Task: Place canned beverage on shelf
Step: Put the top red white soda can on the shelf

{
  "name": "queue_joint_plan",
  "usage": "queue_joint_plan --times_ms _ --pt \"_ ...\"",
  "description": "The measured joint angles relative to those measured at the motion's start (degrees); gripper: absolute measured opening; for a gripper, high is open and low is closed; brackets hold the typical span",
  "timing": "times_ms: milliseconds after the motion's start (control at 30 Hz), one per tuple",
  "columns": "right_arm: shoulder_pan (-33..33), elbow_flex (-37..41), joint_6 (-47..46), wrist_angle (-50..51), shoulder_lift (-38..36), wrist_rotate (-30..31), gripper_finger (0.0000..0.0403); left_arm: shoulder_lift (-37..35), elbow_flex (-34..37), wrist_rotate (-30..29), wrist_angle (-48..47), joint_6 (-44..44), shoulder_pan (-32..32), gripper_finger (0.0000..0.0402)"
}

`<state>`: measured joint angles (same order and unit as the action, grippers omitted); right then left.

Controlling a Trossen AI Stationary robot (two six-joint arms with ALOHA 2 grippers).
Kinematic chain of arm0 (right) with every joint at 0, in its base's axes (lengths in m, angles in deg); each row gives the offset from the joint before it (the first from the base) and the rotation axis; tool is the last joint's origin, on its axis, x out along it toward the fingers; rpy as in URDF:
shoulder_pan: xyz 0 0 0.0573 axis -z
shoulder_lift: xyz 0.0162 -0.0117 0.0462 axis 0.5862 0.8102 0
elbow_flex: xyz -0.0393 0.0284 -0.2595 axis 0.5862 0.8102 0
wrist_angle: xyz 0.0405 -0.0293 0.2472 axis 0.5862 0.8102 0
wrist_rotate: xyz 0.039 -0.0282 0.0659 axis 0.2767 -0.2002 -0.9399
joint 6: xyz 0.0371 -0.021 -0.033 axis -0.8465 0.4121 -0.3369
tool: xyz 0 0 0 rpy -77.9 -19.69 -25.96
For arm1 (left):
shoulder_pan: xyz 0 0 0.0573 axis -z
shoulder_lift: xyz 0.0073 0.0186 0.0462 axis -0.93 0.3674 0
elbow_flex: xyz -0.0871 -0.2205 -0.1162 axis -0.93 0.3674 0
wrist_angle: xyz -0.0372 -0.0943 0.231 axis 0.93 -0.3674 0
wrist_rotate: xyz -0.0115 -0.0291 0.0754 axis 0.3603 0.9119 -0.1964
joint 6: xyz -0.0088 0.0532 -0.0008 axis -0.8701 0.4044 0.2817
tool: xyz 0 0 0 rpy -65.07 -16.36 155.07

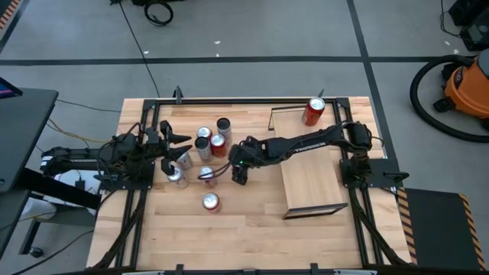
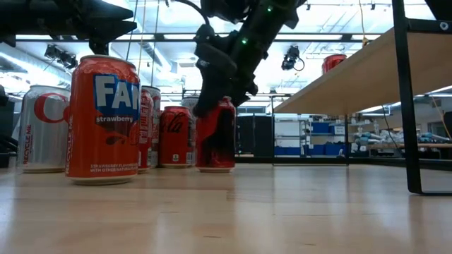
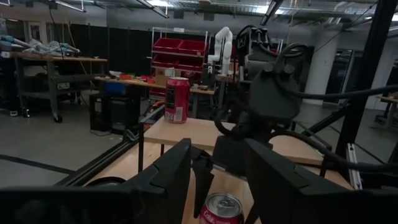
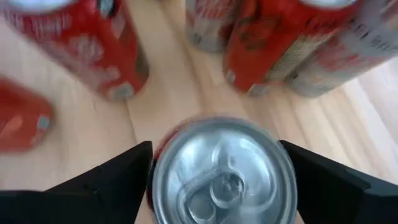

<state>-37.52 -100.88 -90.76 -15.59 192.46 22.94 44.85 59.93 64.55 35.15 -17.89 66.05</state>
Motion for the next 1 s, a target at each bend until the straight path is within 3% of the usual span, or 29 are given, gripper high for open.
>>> queue_joint_plan --times_ms 200,467,633,800,1000 --pt "2.14 -0.11 6.36 0.70 -0.35 -6.86 0.0310 0.02 0.00 0.01 -0.02 0.00 -0.02 0.0156" --pt "4.03 -0.09 31.43 2.48 -0.79 -20.46 0.0335 0.02 0.00 0.00 -0.03 0.00 -0.02 0.0156" --pt "4.12 -0.07 33.21 2.85 -0.79 -21.34 0.0346 0.01 0.00 0.00 -0.02 0.70 -0.01 0.0156" --pt "4.11 0.14 32.37 3.38 -0.60 -20.77 0.0383 0.00 0.00 0.00 -0.02 0.74 0.00 0.0156" --pt "2.67 0.11 29.54 3.14 -0.81 -16.31 0.0393 0.00 0.00 0.00 -0.04 0.76 -0.01 0.0156"
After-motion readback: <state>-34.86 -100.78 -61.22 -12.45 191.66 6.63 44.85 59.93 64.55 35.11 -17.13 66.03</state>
